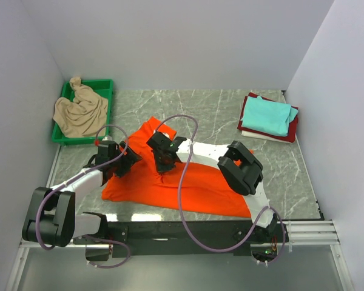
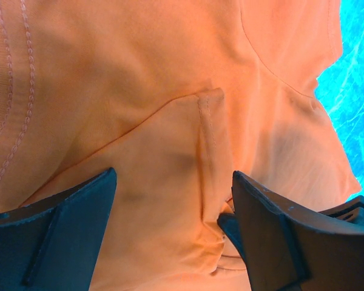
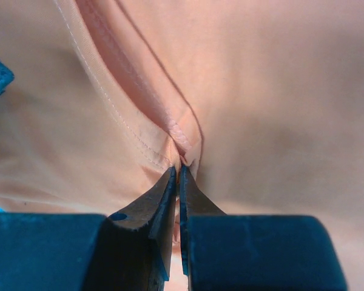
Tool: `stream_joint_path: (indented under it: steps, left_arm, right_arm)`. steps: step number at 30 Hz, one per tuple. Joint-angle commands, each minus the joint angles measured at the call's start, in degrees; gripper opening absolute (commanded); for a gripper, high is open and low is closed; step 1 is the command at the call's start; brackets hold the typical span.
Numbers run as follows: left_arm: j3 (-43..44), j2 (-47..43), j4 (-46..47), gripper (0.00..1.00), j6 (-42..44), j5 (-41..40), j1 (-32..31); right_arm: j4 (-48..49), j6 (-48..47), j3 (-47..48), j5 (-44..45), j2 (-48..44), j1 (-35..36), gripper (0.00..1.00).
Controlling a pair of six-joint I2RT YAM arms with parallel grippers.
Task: Fold and stack the t-shirts
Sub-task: Fold the tshirt
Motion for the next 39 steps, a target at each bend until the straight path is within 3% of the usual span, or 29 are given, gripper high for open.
stream_joint_path:
  steps: [1, 14, 20, 26, 39]
  left_arm:
    - [-2.18, 0.94, -2.96, 0.85, 1.49, -1.87, 0.53]
    - [-2.44, 0.24, -3.31, 0.85, 1.66, -2.21, 0.53]
    - [-2.27, 0.15, -3.75, 0.85, 2.45, -2.74, 0.62]
    - [-2.09, 0.5, -1.11, 0.85, 3.07, 0.42, 0.62]
    - [8.97, 1.12, -5.5, 0.84, 7.64, -1.16, -0.61]
  right_arm:
    - [-1.86, 1.19, 0.17, 3.73, -3.75, -0.21, 0.1]
    - [-1.95, 2.42, -0.18, 5.48, -4.01, -1.44, 0.11]
    - [-1.43, 3.92, -2.73, 6.27, -6.55, -3.37, 0.24]
    - [-0.11, 4.88, -9.48, 7.33, -13.13, -6.79, 0.33]
    - [1.65, 5.15, -35.59, 8.03, -35.2, -17.95, 0.34]
